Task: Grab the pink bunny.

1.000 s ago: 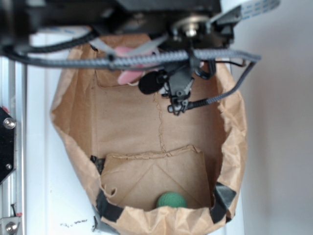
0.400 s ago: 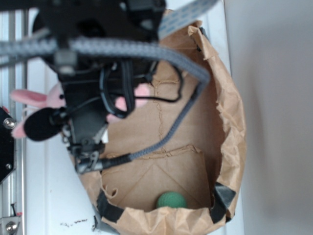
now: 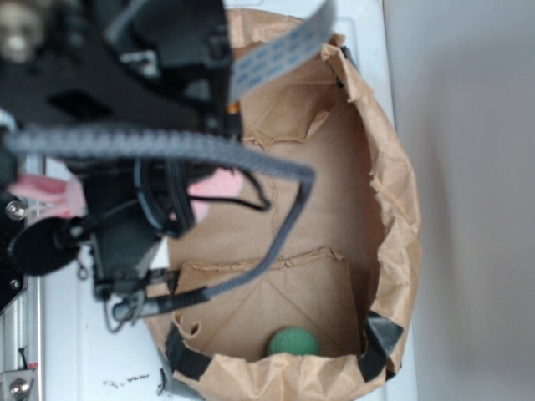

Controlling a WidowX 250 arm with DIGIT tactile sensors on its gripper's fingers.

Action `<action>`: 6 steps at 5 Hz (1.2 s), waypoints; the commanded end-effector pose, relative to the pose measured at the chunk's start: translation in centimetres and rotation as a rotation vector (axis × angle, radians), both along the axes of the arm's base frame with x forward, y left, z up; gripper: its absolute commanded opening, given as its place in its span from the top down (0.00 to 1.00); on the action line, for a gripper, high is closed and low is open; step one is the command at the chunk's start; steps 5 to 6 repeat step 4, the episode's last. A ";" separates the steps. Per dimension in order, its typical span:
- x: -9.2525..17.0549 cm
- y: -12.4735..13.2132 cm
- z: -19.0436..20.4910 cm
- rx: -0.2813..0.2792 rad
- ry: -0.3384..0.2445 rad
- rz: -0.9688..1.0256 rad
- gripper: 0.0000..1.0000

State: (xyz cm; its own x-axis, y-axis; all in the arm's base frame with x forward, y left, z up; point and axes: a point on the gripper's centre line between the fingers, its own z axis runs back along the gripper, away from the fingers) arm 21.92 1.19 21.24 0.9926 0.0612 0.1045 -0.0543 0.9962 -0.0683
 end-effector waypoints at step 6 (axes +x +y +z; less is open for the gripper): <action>3.2 -0.6 -1.1 0.021 -0.146 0.088 1.00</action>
